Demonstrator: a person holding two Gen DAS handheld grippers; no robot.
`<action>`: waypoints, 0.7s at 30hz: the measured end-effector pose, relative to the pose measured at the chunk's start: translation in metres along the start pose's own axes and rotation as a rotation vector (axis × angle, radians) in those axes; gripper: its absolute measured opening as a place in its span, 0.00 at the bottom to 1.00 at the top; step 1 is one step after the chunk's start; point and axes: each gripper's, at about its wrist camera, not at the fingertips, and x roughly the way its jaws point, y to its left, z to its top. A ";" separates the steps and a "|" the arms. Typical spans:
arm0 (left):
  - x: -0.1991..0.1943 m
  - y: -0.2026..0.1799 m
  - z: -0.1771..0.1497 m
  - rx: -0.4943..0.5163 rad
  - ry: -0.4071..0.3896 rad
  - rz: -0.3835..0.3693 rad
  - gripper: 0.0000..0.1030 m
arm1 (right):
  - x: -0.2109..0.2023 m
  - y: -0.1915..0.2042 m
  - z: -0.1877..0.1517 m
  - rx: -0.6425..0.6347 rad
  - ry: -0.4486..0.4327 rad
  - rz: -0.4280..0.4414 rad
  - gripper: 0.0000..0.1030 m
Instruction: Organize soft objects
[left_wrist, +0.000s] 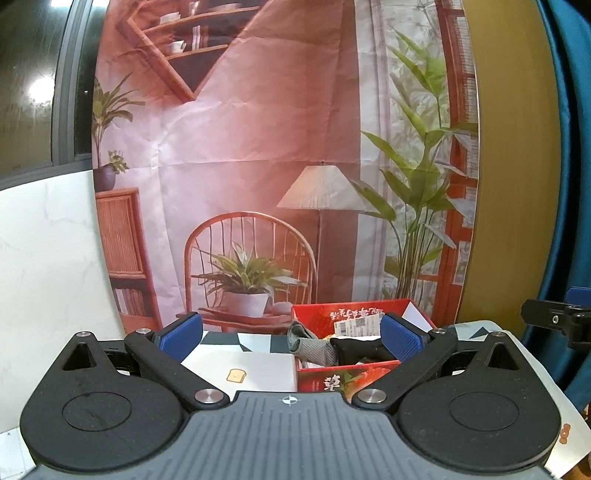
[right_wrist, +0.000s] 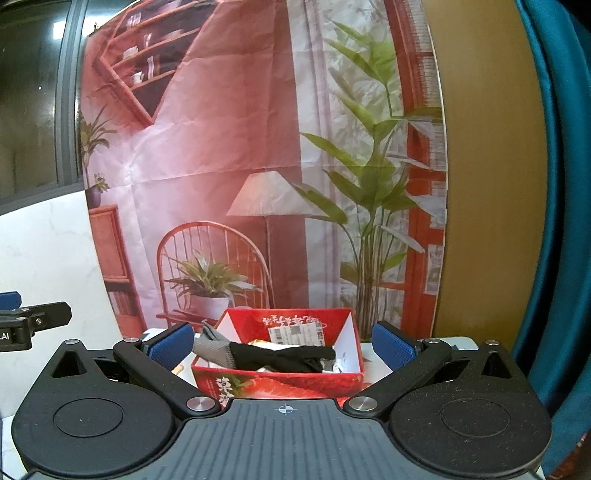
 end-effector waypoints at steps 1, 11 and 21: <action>0.001 0.000 0.000 -0.001 0.001 -0.002 1.00 | 0.000 0.000 0.000 0.000 0.001 -0.001 1.00; 0.001 0.001 -0.001 -0.006 0.002 -0.009 1.00 | 0.001 -0.002 0.000 0.009 0.011 -0.009 1.00; 0.001 0.003 -0.003 -0.016 0.011 -0.016 1.00 | 0.002 -0.003 -0.001 0.013 0.014 -0.005 1.00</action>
